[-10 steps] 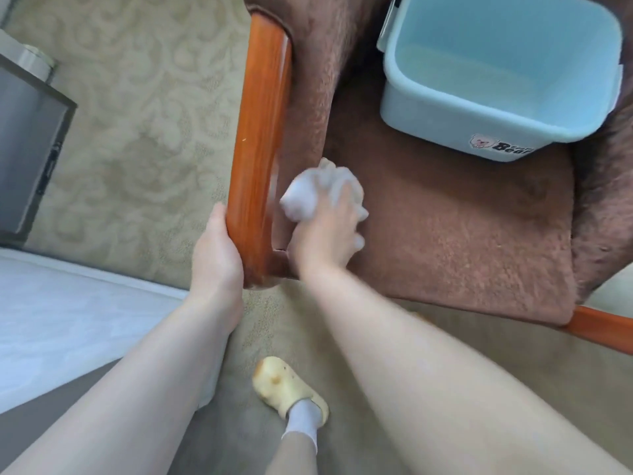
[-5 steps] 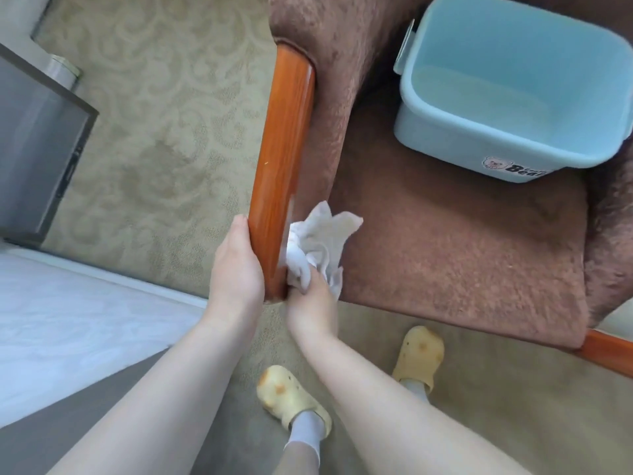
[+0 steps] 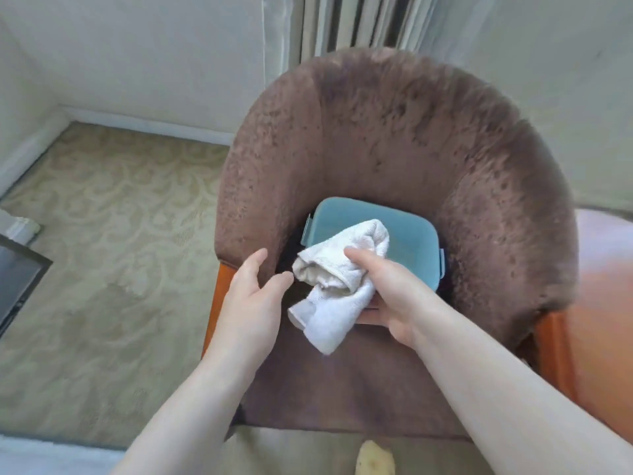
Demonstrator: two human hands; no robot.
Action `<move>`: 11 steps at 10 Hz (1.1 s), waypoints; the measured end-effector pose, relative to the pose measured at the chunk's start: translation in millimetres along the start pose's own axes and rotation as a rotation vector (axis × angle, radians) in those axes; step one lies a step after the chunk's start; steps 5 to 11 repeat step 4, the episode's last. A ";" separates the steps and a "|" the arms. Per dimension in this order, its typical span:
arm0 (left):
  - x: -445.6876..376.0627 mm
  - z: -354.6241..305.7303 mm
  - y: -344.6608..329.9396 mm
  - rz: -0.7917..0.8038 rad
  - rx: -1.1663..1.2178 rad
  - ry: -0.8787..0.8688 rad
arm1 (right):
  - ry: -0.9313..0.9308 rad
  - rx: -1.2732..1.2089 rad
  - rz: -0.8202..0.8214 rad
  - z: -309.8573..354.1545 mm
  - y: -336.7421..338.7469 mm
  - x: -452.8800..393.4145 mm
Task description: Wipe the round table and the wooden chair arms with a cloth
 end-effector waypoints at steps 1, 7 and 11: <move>4.5 -76.9 -9.0 0.039 0.009 -0.132 | -0.006 0.019 -0.127 57.1 44.6 7.6; 49.8 -336.6 0.3 0.046 -0.277 -0.409 | 0.296 0.736 -0.321 237.9 132.4 107.6; 49.8 -336.6 0.3 0.046 -0.277 -0.409 | 0.296 0.736 -0.321 237.9 132.4 107.6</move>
Point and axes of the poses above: each hand's wrist, its own x-axis away from the middle knuckle, its own y-axis out of the back of the hand, z = x × y, the point moved 6 cm from there along -x, towards the middle knuckle, and after that the axes turned 6 degrees about y, right-handed, at the moved point
